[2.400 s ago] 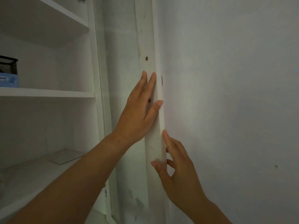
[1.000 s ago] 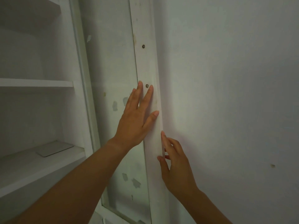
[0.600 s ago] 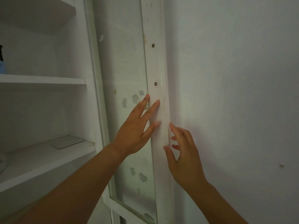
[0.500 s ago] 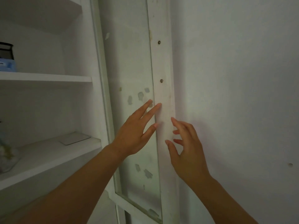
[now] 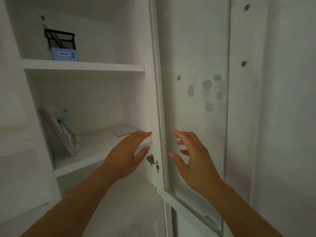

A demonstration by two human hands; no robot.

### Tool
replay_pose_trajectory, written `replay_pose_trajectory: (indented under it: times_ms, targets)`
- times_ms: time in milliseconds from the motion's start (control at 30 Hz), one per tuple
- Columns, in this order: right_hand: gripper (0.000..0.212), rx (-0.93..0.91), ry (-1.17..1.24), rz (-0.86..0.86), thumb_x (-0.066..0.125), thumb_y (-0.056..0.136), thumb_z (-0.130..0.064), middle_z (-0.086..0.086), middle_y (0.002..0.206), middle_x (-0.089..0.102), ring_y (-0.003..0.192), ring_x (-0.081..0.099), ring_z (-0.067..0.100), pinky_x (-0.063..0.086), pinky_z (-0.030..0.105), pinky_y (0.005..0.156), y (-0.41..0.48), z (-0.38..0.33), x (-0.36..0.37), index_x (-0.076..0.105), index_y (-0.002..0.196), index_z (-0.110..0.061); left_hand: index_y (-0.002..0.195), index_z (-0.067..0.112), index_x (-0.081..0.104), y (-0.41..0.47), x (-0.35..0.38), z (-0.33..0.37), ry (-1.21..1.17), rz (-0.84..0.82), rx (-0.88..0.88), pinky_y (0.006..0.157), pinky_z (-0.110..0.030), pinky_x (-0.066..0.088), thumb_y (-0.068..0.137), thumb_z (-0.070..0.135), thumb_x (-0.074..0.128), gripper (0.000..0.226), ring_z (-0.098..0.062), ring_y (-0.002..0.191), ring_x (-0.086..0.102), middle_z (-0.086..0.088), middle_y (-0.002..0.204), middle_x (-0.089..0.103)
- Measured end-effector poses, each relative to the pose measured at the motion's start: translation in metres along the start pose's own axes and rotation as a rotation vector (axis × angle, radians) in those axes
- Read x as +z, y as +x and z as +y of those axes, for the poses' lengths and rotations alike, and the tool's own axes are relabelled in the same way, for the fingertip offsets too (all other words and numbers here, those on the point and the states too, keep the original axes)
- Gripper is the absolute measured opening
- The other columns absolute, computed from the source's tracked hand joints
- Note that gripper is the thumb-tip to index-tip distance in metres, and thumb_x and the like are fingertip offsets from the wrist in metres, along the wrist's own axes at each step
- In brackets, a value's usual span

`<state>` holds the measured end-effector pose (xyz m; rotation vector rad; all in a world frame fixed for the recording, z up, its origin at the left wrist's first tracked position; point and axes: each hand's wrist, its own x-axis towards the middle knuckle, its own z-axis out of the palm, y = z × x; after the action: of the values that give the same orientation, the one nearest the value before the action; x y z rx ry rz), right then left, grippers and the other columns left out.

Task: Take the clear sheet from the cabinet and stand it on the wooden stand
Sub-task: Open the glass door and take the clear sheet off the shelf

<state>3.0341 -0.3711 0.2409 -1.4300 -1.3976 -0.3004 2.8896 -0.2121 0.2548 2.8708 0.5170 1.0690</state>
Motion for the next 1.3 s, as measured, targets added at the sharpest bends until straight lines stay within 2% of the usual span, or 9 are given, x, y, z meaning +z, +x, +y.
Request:
replay_pose_trajectory:
  times_ms: [100, 233, 333, 400, 667, 800, 933, 1133, 1300]
  targets:
    - [0.048, 0.004, 0.025, -0.063, 0.058, 0.087, -0.024, -0.013, 0.124, 0.042, 0.111, 0.047, 0.003, 0.044, 0.026, 0.097, 0.009, 0.005, 0.036, 0.041, 0.132, -0.026, 0.136, 0.039, 0.033, -0.013, -0.008, -0.031, 0.081, -0.009, -0.052, 0.105, -0.028, 0.033, 0.085, 0.060, 0.021, 0.057, -0.007, 0.127, 0.038, 0.011, 0.141, 0.040]
    - [0.048, -0.008, 0.070, -0.108, 0.059, 0.087, -0.025, -0.014, 0.125, 0.042, 0.103, 0.045, -0.007, 0.039, 0.004, 0.086, 0.028, 0.009, 0.083, 0.040, 0.130, -0.032, 0.137, 0.039, 0.031, -0.023, -0.020, -0.071, 0.130, -0.017, -0.108, 0.103, -0.025, 0.030, 0.083, 0.063, 0.019, 0.060, -0.010, 0.127, 0.039, 0.010, 0.142, 0.040]
    - [0.051, -0.053, 0.073, -0.154, 0.058, 0.087, -0.027, -0.010, 0.133, 0.041, 0.115, 0.044, 0.002, 0.042, 0.022, 0.098, 0.047, 0.008, 0.113, 0.038, 0.134, -0.028, 0.137, 0.035, 0.033, -0.022, -0.034, -0.093, 0.158, -0.034, -0.124, 0.102, -0.020, 0.024, 0.081, 0.063, 0.019, 0.064, -0.009, 0.129, 0.036, 0.009, 0.142, 0.039]
    - [0.051, -0.088, 0.079, -0.157, 0.058, 0.087, -0.028, -0.010, 0.134, 0.040, 0.116, 0.044, 0.004, 0.043, 0.028, 0.099, 0.062, 0.005, 0.132, 0.037, 0.134, -0.028, 0.137, 0.034, 0.034, -0.018, -0.045, -0.109, 0.164, -0.024, -0.128, 0.103, -0.020, 0.023, 0.081, 0.062, 0.020, 0.064, -0.009, 0.129, 0.035, 0.008, 0.142, 0.038]
    - [0.050, -0.180, 0.119, -0.133, 0.059, 0.086, -0.028, -0.017, 0.121, 0.037, 0.107, 0.042, -0.003, 0.040, 0.018, 0.094, 0.097, 0.003, 0.184, 0.041, 0.132, -0.023, 0.136, 0.039, 0.032, -0.015, -0.061, -0.144, 0.199, -0.007, -0.134, 0.102, -0.019, 0.024, 0.083, 0.061, 0.021, 0.059, -0.008, 0.127, 0.035, 0.010, 0.142, 0.037]
    - [0.050, -0.175, 0.148, -0.136, 0.061, 0.085, -0.026, -0.016, 0.119, 0.040, 0.101, 0.044, -0.004, 0.041, 0.013, 0.089, 0.113, 0.010, 0.199, 0.042, 0.131, -0.024, 0.137, 0.038, 0.032, -0.009, -0.060, -0.155, 0.189, 0.008, -0.156, 0.101, -0.014, 0.019, 0.086, 0.058, 0.028, 0.055, -0.006, 0.127, 0.033, 0.009, 0.143, 0.036]
    - [0.050, -0.162, 0.173, -0.124, 0.062, 0.085, -0.025, -0.012, 0.118, 0.044, 0.100, 0.048, 0.004, 0.044, 0.018, 0.086, 0.136, 0.022, 0.212, 0.043, 0.130, -0.026, 0.136, 0.034, 0.035, 0.006, -0.055, -0.164, 0.168, 0.048, -0.181, 0.101, -0.014, 0.020, 0.093, 0.042, 0.040, 0.044, -0.007, 0.128, 0.033, 0.008, 0.143, 0.036]
    - [0.049, -0.174, 0.176, -0.110, 0.063, 0.085, -0.023, -0.001, 0.121, 0.048, 0.098, 0.048, 0.008, 0.045, 0.024, 0.086, 0.187, 0.043, 0.228, 0.044, 0.130, -0.021, 0.135, 0.034, 0.038, 0.037, -0.046, -0.186, 0.117, 0.098, -0.206, 0.105, -0.027, 0.033, 0.092, 0.044, 0.041, 0.044, -0.007, 0.125, 0.038, 0.007, 0.140, 0.039]
    - [0.050, -0.184, 0.174, -0.077, 0.064, 0.083, -0.023, 0.004, 0.122, 0.050, 0.097, 0.048, 0.008, 0.046, 0.025, 0.085, 0.237, 0.061, 0.241, 0.046, 0.130, -0.018, 0.133, 0.029, 0.041, 0.077, -0.040, -0.208, 0.045, 0.189, -0.252, 0.098, -0.017, 0.031, 0.092, 0.038, 0.045, 0.042, -0.005, 0.120, 0.042, 0.006, 0.135, 0.044]
